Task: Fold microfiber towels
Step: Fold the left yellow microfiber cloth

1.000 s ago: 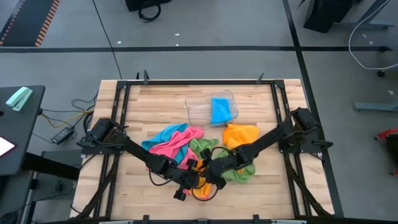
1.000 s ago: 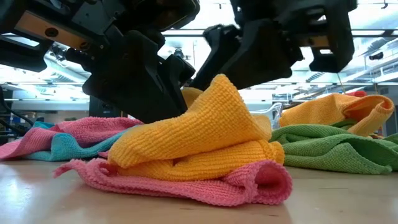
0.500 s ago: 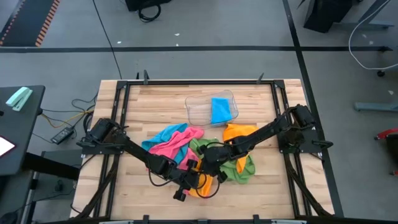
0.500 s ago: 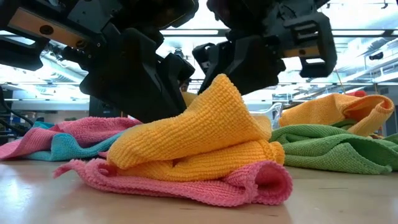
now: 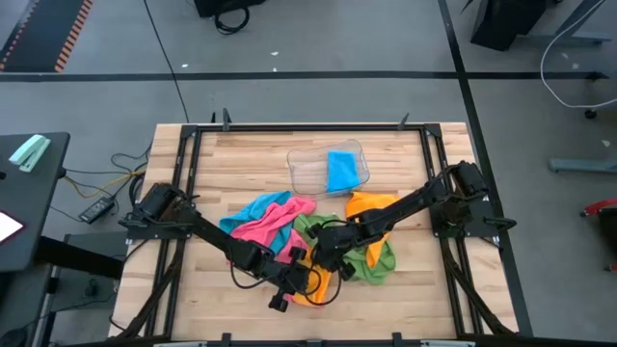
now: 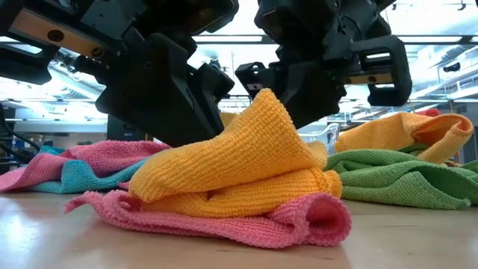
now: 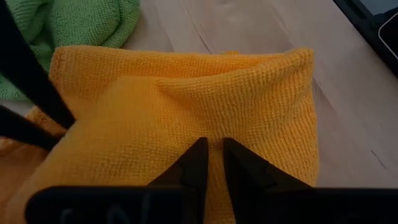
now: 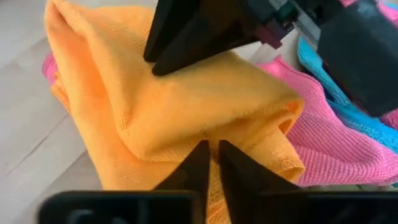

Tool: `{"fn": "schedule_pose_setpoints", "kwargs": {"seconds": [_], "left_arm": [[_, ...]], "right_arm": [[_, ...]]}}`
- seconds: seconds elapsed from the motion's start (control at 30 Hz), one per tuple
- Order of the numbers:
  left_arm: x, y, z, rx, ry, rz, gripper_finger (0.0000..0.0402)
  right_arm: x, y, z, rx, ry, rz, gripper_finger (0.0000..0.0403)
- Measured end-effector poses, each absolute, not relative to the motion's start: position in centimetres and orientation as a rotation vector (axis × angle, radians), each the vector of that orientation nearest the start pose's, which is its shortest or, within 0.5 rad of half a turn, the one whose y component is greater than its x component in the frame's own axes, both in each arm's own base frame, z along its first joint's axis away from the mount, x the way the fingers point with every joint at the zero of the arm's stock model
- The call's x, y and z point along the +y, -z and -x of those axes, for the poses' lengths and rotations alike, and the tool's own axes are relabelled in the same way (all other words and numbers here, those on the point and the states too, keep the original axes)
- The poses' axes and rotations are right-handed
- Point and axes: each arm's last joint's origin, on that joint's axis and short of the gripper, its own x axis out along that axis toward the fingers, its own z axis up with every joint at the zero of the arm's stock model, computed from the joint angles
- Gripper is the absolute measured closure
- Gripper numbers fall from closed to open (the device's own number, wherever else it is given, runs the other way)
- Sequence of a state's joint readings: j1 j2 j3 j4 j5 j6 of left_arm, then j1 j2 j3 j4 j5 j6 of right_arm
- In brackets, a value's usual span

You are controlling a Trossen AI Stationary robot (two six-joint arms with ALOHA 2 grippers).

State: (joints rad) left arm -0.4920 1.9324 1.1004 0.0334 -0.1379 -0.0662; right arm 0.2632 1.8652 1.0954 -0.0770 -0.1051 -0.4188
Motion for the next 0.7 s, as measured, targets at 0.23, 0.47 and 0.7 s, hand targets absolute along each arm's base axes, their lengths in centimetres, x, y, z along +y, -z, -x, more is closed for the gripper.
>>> {"fn": "schedule_pose_setpoints", "kwargs": {"seconds": [0.23, 0.47, 0.7], "left_arm": [[-18.1, -14.1, -34.6, 0.773, 0.309, -0.186, 0.0348], [-18.1, -14.1, -34.6, 0.772, 0.309, -0.185, 0.0342], [-18.1, -14.1, -34.5, 0.773, 0.309, -0.186, 0.035]], "right_arm": [[10.1, -15.9, -36.1, 0.788, -0.517, 0.442, 0.0398], [10.1, -19.3, -34.5, 0.778, -0.482, 0.415, 0.04], [10.9, -20.0, -34.2, 0.753, -0.494, 0.387, 0.0393]]}}
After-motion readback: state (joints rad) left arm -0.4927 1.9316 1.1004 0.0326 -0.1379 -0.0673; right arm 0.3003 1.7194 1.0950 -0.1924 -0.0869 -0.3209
